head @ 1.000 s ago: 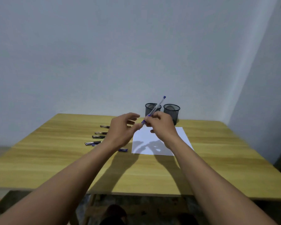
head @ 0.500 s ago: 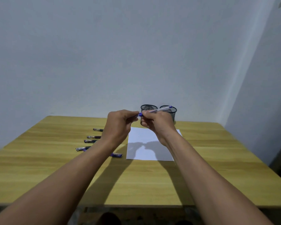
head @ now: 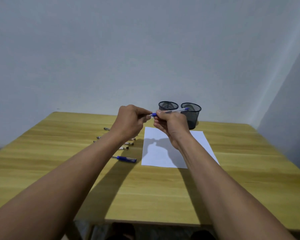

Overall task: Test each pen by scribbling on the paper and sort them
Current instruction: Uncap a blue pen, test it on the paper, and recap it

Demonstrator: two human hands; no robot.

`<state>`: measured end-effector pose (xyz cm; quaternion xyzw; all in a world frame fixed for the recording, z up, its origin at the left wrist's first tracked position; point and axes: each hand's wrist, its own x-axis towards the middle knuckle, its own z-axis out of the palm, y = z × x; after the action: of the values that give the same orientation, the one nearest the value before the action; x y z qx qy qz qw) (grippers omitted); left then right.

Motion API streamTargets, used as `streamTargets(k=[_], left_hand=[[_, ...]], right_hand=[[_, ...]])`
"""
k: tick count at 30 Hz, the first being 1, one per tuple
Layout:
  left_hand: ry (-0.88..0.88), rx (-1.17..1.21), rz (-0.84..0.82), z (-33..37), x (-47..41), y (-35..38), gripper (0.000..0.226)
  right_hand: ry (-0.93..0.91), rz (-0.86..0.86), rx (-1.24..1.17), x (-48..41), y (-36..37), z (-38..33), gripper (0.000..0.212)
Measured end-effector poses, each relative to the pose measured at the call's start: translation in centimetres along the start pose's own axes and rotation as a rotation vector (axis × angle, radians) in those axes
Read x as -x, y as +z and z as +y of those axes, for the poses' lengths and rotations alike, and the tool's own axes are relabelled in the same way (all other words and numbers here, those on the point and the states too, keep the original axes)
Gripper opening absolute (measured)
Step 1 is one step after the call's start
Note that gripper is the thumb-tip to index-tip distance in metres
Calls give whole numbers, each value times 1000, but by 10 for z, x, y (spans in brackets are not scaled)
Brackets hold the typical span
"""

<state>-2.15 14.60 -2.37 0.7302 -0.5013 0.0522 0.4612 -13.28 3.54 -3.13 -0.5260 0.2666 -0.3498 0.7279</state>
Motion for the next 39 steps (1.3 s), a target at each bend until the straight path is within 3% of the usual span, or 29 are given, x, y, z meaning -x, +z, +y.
streamTargets(k=[4,14,18,23,26,30,34,36,39], left_hand=[[-19,-41,-93,-9,-5,7,19],[2,-85,-58,-14,-10,6,18],[116,-172,-34,-11,-11,-3,29],[-83,6,-84,-11,-17,-10,16],[-47,-30,-35,-9,-17,-13,15],[-86,11,-117,-9,-21,-17,15],[-95,-154,-45,-28,-17,-41,16],[-164,-149,-61,-46,-12,-53,17],[-243,-48,-79,-55,-10,-41,16]], right_hand=[[5,-12,41,-7,-6,17,6],[7,-4,-28,-25,-2,18,13],[4,-7,-75,-27,9,14,12],[-24,-10,-48,-27,14,12,12],[-40,-7,-83,-25,16,9,13],[-70,-16,-48,-21,17,11,13],[-43,164,-198,-22,-20,0,15],[-45,190,-113,-19,-45,1,12],[-23,89,28,-12,-43,19,7]])
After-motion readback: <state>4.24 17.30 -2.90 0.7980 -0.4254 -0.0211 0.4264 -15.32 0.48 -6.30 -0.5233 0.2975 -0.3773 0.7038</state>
